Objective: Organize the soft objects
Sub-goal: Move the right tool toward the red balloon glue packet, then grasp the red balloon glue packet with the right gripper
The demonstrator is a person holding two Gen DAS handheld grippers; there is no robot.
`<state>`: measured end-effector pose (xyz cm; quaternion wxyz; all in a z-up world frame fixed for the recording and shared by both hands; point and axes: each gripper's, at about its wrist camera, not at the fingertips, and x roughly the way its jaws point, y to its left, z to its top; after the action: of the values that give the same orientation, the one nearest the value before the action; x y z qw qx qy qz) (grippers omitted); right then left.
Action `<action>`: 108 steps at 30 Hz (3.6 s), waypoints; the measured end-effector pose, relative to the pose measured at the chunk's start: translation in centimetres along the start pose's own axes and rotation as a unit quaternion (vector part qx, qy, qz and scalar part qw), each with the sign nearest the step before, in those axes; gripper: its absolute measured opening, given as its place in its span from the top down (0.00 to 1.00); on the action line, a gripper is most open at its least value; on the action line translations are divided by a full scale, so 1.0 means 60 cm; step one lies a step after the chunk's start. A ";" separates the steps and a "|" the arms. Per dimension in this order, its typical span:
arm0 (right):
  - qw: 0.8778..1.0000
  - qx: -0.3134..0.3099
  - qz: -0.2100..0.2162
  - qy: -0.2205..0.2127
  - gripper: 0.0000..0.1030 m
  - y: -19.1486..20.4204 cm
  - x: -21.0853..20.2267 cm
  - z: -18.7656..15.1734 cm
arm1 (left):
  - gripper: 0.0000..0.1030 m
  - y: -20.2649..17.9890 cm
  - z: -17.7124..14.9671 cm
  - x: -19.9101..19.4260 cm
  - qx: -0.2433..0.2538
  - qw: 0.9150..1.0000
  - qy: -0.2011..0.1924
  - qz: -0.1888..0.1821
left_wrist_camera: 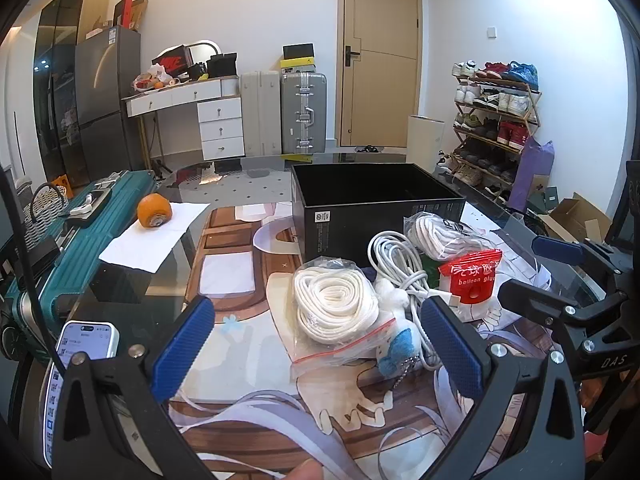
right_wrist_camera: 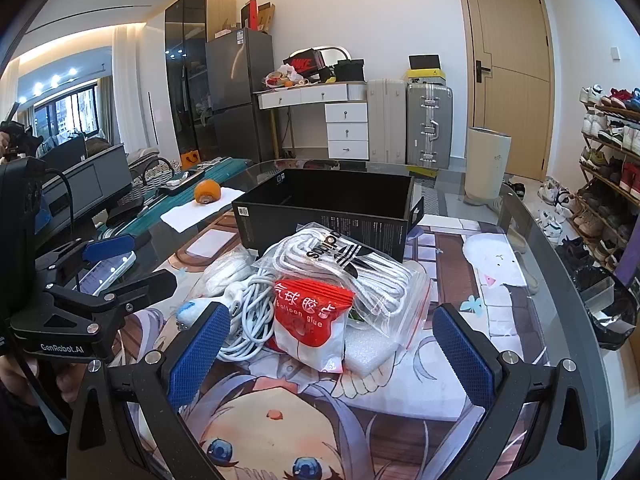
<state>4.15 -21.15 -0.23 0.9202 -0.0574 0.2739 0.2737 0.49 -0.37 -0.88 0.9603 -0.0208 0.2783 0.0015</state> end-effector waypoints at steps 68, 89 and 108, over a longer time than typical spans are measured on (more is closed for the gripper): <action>1.000 -0.010 0.009 0.014 0.00 -0.018 0.013 0.045 | 0.00 0.026 0.036 0.037 -0.006 1.000 0.025 -0.008; 0.997 0.009 -0.017 0.071 0.00 -0.030 0.061 0.019 | 0.00 0.028 0.040 0.074 0.000 0.999 0.048 0.007; 0.991 0.052 -0.063 0.101 0.00 -0.008 0.109 0.008 | 0.00 0.032 0.031 0.077 0.001 0.998 0.059 0.011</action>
<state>9.19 -18.38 -3.36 0.9050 -0.0541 0.3753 0.1929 5.37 1.61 -1.87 0.9421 -0.0170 0.3349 0.0104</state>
